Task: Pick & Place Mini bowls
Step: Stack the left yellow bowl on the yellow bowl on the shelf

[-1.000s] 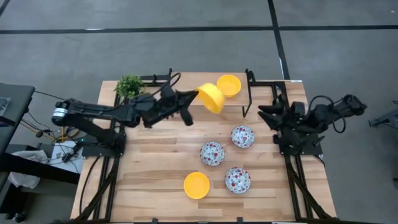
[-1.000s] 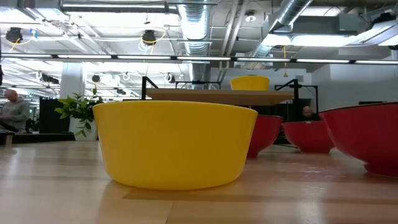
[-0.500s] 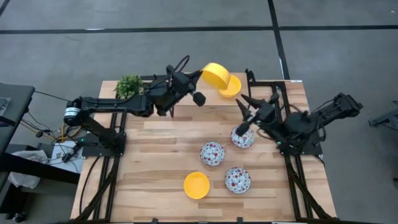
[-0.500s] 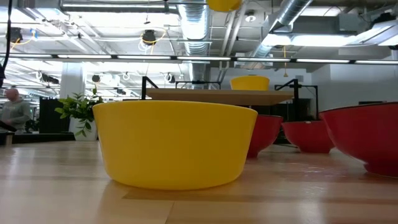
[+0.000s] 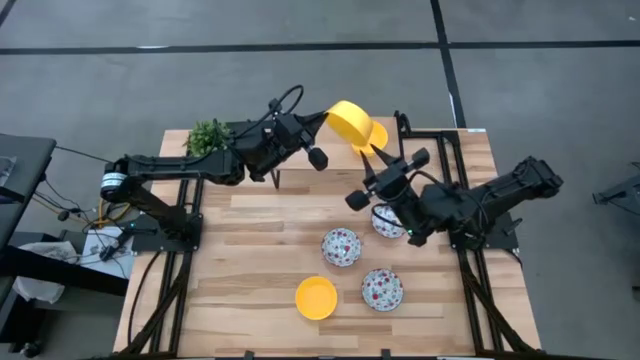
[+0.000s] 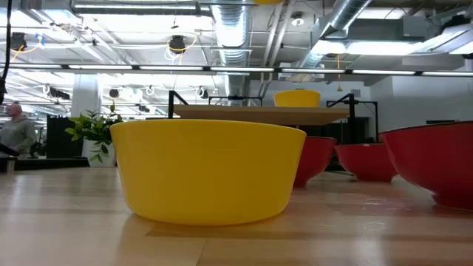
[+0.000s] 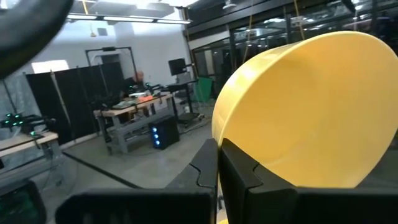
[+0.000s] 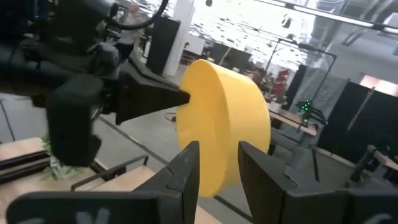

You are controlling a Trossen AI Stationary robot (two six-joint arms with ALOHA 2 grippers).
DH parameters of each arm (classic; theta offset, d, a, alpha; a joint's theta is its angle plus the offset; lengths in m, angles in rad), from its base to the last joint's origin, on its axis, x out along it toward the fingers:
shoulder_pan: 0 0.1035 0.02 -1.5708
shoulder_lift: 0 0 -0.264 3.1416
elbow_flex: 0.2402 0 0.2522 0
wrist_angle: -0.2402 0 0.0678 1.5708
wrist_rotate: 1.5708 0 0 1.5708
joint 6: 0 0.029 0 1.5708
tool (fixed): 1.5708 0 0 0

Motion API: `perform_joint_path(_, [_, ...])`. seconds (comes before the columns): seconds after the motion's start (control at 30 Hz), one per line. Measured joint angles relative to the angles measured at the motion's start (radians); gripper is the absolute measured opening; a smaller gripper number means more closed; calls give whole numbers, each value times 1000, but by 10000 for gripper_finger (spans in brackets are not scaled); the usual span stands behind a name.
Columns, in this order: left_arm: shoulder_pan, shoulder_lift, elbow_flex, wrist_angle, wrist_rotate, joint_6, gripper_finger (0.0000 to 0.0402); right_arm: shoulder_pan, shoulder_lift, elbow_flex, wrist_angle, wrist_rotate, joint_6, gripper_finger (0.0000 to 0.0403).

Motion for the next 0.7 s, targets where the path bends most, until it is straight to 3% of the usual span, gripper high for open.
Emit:
perform_joint_path(0.2, [-13,-6,0,4,3,0,1,-7,8,16,1,69,0,101])
perform_joint_path(0.7, [-26,-6,0,16,26,-7,2,-25,8,16,2,69,0,101])
